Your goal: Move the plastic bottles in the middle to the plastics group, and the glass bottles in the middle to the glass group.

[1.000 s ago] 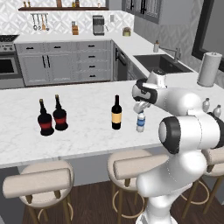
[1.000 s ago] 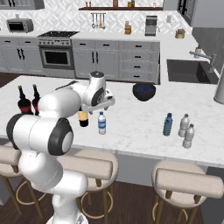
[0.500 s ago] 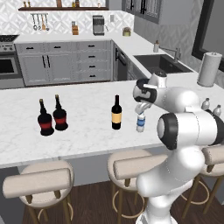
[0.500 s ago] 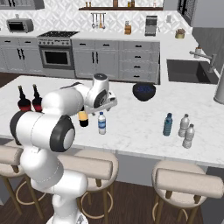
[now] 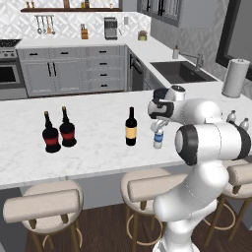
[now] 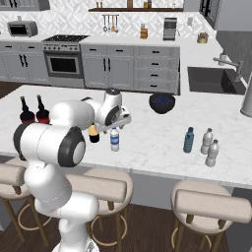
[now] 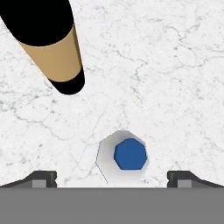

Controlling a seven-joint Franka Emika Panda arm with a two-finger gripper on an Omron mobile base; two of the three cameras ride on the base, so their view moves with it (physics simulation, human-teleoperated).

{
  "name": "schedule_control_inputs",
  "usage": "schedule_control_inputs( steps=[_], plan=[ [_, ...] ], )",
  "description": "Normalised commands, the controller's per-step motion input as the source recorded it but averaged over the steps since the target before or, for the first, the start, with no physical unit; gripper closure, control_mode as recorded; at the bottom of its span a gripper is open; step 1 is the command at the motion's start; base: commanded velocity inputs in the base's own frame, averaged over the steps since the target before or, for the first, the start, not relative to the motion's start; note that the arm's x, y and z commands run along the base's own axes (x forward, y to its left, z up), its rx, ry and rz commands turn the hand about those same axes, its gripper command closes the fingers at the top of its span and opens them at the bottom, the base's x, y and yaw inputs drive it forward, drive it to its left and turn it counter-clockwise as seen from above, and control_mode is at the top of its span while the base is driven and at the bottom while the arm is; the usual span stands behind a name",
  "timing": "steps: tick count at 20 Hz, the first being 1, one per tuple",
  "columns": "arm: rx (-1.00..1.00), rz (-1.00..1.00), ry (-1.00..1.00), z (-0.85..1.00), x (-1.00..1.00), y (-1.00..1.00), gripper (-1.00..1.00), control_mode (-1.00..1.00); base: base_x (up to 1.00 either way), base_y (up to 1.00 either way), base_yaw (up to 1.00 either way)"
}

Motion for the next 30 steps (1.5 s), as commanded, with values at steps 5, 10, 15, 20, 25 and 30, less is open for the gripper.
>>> schedule_control_inputs(
  steps=[5,10,15,20,25,30],
  plan=[
    [0.00,0.00,0.00,-0.14,0.10,0.00,-1.00,-1.00,0.00,0.00,0.00],
    [0.01,0.00,0.00,0.00,0.06,-0.04,-1.00,-1.00,0.00,0.00,0.00],
    [0.00,0.00,0.00,-0.06,0.00,0.00,-1.00,-1.00,0.00,0.00,0.00],
    [0.01,0.00,0.00,-0.15,0.00,0.00,-1.00,-1.00,0.00,0.00,0.00],
    [0.00,0.00,0.00,-0.07,0.00,0.00,-1.00,-1.00,0.00,0.00,0.00],
    [0.03,0.00,-0.06,-0.11,0.01,0.00,-1.00,-1.00,0.00,0.00,0.00]
  ],
)
